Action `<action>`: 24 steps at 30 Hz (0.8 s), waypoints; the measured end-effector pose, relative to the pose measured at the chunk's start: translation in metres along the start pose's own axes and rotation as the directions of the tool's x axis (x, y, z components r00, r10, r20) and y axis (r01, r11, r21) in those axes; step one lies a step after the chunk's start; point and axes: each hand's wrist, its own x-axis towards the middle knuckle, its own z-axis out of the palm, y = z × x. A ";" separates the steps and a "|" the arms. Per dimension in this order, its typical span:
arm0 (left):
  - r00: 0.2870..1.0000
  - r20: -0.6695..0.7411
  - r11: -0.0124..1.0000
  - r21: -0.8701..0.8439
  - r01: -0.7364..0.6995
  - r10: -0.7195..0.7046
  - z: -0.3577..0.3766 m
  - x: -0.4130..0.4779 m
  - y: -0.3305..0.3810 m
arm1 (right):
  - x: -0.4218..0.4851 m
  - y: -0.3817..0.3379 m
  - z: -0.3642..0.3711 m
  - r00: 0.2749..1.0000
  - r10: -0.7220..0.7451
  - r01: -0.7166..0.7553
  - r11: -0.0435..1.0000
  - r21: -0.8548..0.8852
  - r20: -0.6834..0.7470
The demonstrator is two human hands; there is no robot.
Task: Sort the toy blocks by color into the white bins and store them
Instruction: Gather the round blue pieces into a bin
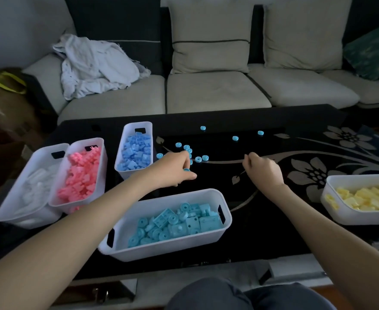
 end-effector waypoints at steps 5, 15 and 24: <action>1.000 -0.005 1.000 -0.024 0.005 -0.005 -0.023 -0.039 -0.013 | 0.003 -0.078 -0.030 0.988 -0.106 0.145 0.896 0.420 -0.114; 0.991 0.137 0.978 0.204 -0.031 0.003 -0.030 -0.101 -0.038 | -0.054 -0.175 -0.052 0.788 -0.567 0.384 0.757 0.528 0.240; 0.999 0.003 0.984 0.173 -0.035 0.035 -0.039 -0.095 -0.045 | -0.039 -0.157 -0.062 0.700 -0.576 0.179 0.715 0.676 0.424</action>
